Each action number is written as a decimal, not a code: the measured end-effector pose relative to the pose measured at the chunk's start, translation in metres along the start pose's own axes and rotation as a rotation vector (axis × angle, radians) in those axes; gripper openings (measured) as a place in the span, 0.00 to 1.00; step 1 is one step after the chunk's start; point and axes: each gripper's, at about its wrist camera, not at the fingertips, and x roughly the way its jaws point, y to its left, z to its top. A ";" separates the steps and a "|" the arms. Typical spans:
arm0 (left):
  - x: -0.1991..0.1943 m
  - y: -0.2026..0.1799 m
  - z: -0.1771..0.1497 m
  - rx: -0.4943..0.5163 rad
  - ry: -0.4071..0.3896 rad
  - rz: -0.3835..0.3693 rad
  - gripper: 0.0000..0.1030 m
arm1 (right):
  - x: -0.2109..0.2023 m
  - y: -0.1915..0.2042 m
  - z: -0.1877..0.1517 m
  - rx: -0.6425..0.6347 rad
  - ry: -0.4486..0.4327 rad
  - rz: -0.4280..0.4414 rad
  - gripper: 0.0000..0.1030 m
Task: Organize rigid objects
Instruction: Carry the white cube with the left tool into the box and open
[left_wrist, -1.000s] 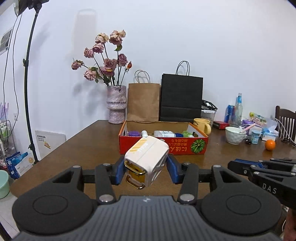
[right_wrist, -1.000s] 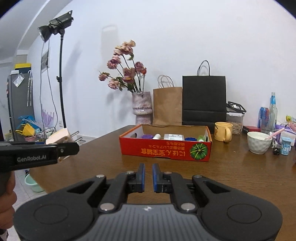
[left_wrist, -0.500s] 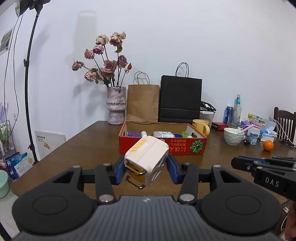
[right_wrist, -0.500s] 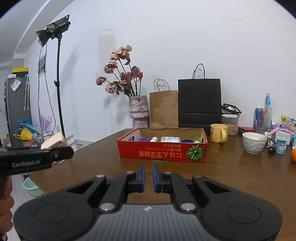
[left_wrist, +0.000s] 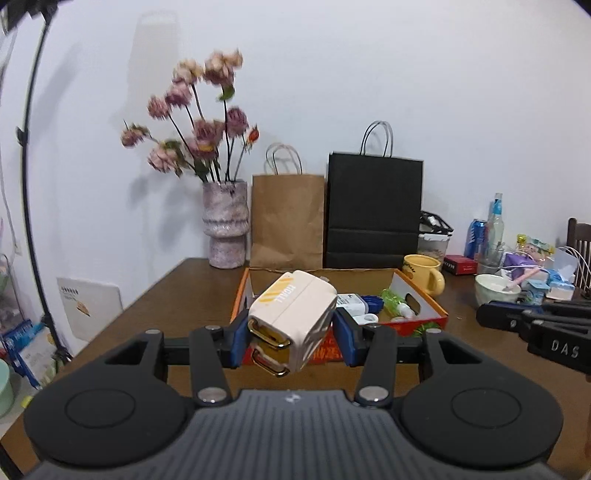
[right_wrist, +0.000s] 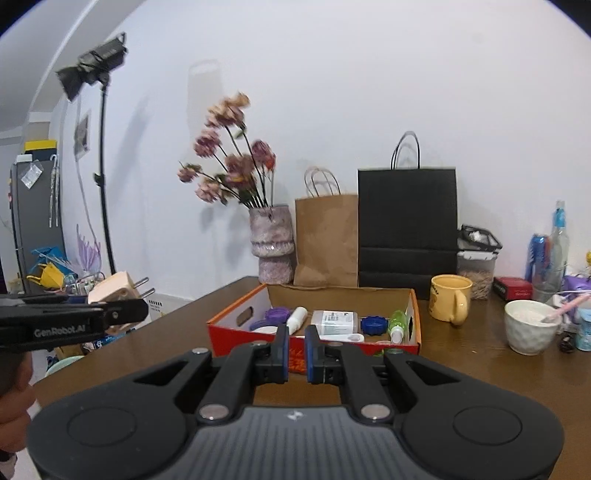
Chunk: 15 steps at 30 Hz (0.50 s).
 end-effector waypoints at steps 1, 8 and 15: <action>0.015 0.002 0.006 -0.004 0.017 -0.003 0.46 | 0.017 -0.007 0.006 0.010 0.013 0.003 0.08; 0.127 0.011 0.053 -0.030 0.129 -0.031 0.46 | 0.111 -0.047 0.046 0.027 0.077 -0.008 0.08; 0.257 0.003 0.089 -0.042 0.346 -0.066 0.46 | 0.219 -0.084 0.078 0.012 0.251 -0.040 0.08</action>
